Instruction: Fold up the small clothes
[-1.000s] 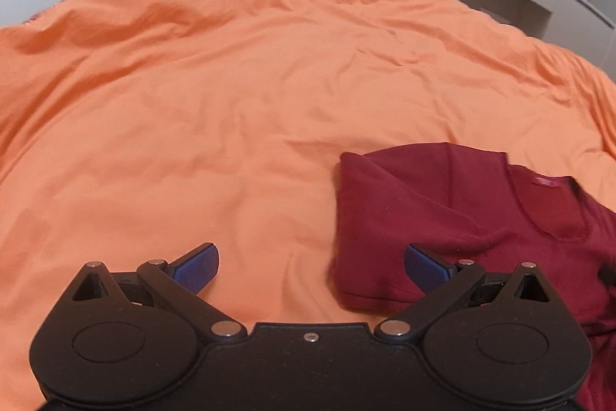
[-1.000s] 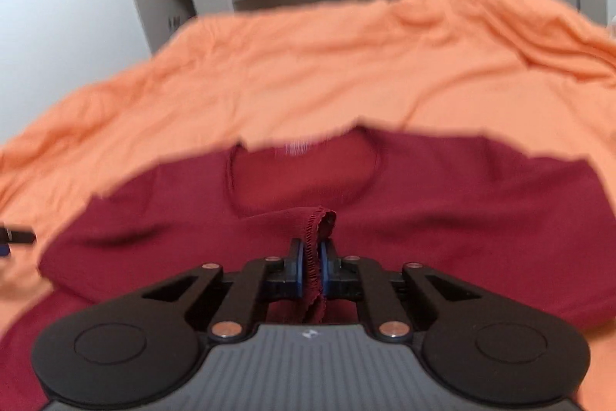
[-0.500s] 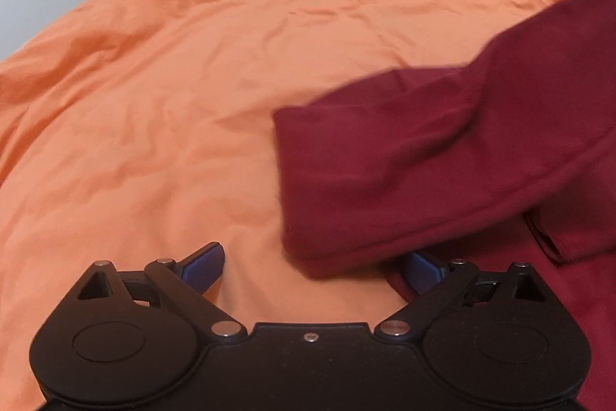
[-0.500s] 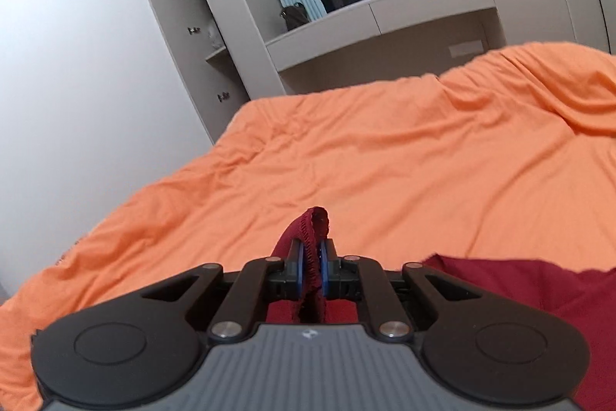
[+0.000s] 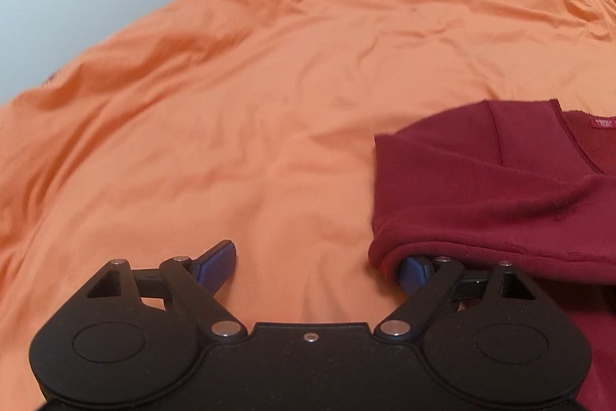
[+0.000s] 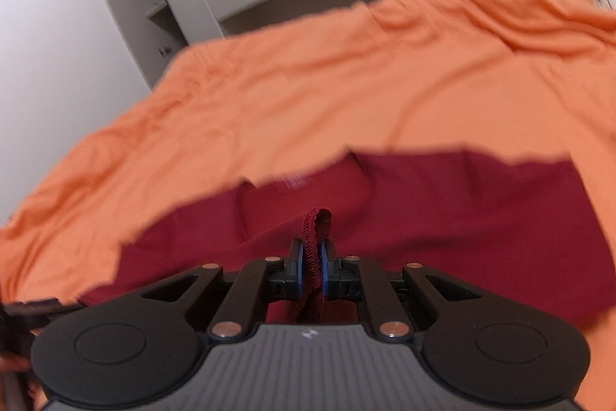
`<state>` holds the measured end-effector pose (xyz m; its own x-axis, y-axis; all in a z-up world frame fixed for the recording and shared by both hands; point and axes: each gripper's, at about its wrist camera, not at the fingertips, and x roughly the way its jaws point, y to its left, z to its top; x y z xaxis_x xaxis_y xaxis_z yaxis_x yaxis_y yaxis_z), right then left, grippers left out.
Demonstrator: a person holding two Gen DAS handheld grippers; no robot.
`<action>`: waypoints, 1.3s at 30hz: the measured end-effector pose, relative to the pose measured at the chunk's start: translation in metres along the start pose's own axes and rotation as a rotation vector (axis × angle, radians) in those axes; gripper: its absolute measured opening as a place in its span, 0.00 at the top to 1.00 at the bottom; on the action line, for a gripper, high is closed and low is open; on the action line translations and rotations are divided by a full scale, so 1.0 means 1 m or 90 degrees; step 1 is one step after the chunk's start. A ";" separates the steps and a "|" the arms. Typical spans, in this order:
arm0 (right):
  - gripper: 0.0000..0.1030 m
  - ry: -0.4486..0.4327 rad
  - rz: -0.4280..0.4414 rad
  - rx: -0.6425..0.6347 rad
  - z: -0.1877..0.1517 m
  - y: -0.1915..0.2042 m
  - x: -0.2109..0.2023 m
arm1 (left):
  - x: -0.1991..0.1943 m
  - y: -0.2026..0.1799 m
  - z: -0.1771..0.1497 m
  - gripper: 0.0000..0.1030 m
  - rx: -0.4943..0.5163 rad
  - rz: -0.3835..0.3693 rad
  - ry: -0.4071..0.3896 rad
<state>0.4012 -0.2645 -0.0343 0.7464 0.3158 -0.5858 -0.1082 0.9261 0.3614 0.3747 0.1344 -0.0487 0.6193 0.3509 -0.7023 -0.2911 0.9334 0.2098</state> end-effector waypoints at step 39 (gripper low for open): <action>0.00 0.004 -0.139 -0.144 -0.046 0.008 -0.088 | -0.027 0.028 -0.010 0.01 -0.089 -0.100 -0.007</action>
<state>0.3040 -0.2752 -0.0132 0.7639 0.1058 -0.6366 -0.0906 0.9943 0.0565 0.3428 0.1505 -0.0303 0.6724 0.2034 -0.7117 -0.2878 0.9577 0.0017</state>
